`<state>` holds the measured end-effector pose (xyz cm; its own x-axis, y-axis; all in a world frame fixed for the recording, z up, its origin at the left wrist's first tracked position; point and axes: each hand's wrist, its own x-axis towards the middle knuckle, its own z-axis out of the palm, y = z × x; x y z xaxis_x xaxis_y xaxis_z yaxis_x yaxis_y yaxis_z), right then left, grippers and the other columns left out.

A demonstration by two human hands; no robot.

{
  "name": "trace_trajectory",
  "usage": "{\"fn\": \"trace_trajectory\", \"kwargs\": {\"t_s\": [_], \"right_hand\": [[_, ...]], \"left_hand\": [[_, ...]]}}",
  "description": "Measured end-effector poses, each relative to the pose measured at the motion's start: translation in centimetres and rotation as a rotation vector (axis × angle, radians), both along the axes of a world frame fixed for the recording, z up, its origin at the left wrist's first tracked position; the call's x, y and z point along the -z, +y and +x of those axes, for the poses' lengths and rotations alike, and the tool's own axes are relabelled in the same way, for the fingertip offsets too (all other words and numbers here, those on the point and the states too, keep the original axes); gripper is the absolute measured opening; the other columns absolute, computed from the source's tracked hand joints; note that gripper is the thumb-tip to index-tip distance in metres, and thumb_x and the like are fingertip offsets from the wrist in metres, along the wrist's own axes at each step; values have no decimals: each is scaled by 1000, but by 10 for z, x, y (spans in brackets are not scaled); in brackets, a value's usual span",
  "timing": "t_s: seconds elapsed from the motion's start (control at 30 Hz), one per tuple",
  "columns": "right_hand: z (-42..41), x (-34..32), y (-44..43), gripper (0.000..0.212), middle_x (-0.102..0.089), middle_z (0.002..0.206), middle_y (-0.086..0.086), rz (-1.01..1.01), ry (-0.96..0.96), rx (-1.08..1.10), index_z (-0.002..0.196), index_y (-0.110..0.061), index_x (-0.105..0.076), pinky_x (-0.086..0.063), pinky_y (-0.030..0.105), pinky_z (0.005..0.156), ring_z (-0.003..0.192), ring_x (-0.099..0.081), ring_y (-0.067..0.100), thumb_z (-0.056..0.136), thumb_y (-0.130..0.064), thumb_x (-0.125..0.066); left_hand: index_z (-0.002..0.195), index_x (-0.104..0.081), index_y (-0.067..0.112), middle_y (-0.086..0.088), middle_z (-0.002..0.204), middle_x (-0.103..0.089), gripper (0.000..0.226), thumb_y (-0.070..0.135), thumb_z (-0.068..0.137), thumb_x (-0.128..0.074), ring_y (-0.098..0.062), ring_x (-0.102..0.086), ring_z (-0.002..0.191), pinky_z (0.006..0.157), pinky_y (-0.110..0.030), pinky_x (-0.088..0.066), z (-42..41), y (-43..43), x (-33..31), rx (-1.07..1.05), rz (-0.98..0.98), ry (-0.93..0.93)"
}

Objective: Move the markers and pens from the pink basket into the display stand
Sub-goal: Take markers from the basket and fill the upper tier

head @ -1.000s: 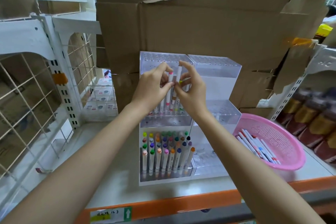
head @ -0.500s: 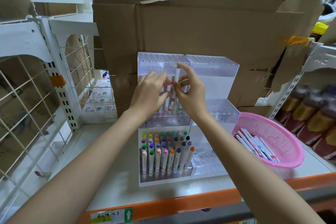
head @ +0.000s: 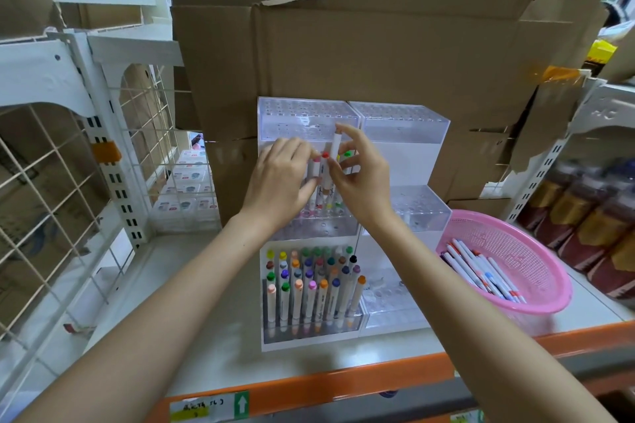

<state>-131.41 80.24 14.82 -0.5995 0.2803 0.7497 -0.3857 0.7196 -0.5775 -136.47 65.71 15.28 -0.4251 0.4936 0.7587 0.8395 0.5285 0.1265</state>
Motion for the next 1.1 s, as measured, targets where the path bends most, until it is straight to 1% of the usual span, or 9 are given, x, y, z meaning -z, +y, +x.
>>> {"fn": "trace_trajectory", "kwargs": {"t_s": [0.13,0.23,0.4,0.57,0.7,0.8,0.9,1.0,1.1], "right_hand": [[0,4,-1,48,-57,87,0,93,-87,-45,127,-17,-54,-47,14,60,66,-58,5,84,0,-66],[0,7,-1,50,-52,83,-7,125,-90,-34,128,-17,-55,-44,9,62,63,-54,0,83,3,-65],[3,9,-2,46,-50,79,-13,170,-119,-27,122,-19,-53,-43,8,59,62,-54,6,83,1,-64],[7,9,-4,42,-55,82,-2,174,-153,-30,119,-19,-51,-50,19,58,64,-57,13,83,-1,-64],[9,5,-4,41,-55,83,2,163,-199,-42,118,-19,-49,-50,21,57,65,-58,18,84,-1,-64],[9,1,-4,40,-55,84,3,158,-232,-43,116,-19,-49,-54,32,60,64,-59,23,83,-1,-64],[10,-1,-3,41,-56,81,4,155,-251,-37,117,-18,-51,-56,39,64,63,-62,25,83,-1,-65],[11,-2,0,40,-56,76,3,156,-261,-26,117,-18,-50,-55,40,63,61,-61,25,84,-1,-66],[11,-1,0,39,-57,77,5,153,-257,-17,116,-17,-49,-54,40,61,60,-61,24,85,-3,-66]], "left_hand": [[101,-60,12,-3,103,-60,25,13,79,-70,-23,-55,101,91,-36,-40,3,-4,-5,6,-21,-18],[108,-61,13,-3,110,-59,26,13,83,-66,-22,-55,106,93,-36,-41,2,-9,-4,11,-38,-24],[119,-60,13,-5,118,-60,37,12,82,-67,-23,-56,111,96,-38,-42,5,-14,0,-2,-71,22],[123,-59,13,-6,120,-59,40,13,83,-66,-24,-56,113,100,-40,-40,5,-15,3,-11,-93,46],[124,-58,12,-7,120,-59,41,13,83,-65,-24,-55,114,101,-40,-39,3,-14,4,-21,-101,44],[124,-58,12,-7,120,-58,41,12,83,-64,-26,-55,114,101,-41,-39,3,-13,5,-32,-99,40],[123,-58,12,-7,120,-58,41,12,82,-64,-26,-55,113,102,-41,-38,3,-13,5,-40,-91,42],[124,-58,12,-7,120,-58,42,12,83,-64,-26,-55,113,103,-41,-38,4,-12,6,-40,-81,33],[126,-57,13,-7,120,-57,43,12,83,-64,-25,-54,114,104,-41,-37,5,-12,7,-43,-85,24]]}}
